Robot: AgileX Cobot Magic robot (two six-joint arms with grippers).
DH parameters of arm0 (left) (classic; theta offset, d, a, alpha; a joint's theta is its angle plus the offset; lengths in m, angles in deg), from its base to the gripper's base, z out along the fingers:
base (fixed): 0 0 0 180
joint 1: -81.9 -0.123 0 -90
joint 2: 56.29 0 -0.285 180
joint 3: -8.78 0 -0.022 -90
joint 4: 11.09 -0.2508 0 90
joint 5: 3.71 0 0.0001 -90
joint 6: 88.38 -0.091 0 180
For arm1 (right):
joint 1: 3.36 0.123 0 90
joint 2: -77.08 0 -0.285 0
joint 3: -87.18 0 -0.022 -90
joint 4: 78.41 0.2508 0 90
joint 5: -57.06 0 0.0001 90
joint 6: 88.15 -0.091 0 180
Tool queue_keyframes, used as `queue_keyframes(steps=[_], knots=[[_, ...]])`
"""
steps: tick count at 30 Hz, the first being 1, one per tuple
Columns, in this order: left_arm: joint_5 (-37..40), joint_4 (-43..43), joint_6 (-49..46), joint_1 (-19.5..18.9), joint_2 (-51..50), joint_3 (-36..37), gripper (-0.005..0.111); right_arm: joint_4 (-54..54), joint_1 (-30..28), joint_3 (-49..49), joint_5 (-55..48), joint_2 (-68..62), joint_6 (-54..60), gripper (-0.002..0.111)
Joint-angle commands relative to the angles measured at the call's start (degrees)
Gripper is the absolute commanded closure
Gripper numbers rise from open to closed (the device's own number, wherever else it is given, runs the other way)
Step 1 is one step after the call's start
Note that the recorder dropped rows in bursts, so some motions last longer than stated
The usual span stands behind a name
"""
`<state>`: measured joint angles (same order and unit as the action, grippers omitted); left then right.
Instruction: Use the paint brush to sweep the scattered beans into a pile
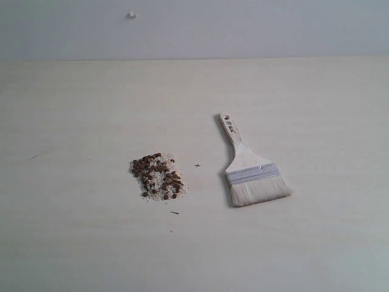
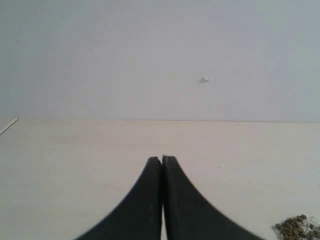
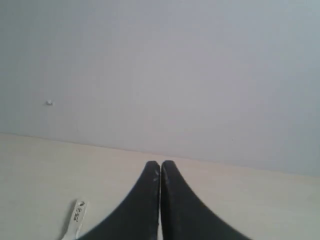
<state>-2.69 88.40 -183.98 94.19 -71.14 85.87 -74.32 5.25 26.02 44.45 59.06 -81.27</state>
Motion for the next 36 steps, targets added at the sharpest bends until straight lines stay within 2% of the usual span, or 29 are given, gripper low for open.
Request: queue_keyframes(steps=[1, 5, 8, 14, 18, 36], knots=[[0.0, -0.1, -0.1, 0.5, 0.3, 0.1, 0.107, -4.1, -2.8, -5.4, 0.4, 3.5, -3.6, 0.108], [0.0, -0.1, -0.1, 0.5, 0.3, 0.1, 0.107, -4.7, -7.9, -9.5, 0.4, 6.0, -3.6, 0.108], [0.0, -0.1, -0.1, 0.5, 0.3, 0.1, 0.107, -6.4, -9.6, -11.9, 0.4, 7.0, -3.5, 0.108], [0.0, -0.1, -0.1, 0.5, 0.3, 0.1, 0.107, -7.4, -9.7, -16.1, 0.3, 9.3, -3.6, 0.108], [0.0, -0.1, -0.1, 0.5, 0.3, 0.1, 0.107, -7.1, -9.7, -16.1, -3.1, 10.2, -3.6, 0.108], [0.0, -0.1, -0.1, 0.5, 0.3, 0.1, 0.107, -7.0, -9.7, -16.1, -3.1, 10.2, -4.2, 0.108]])
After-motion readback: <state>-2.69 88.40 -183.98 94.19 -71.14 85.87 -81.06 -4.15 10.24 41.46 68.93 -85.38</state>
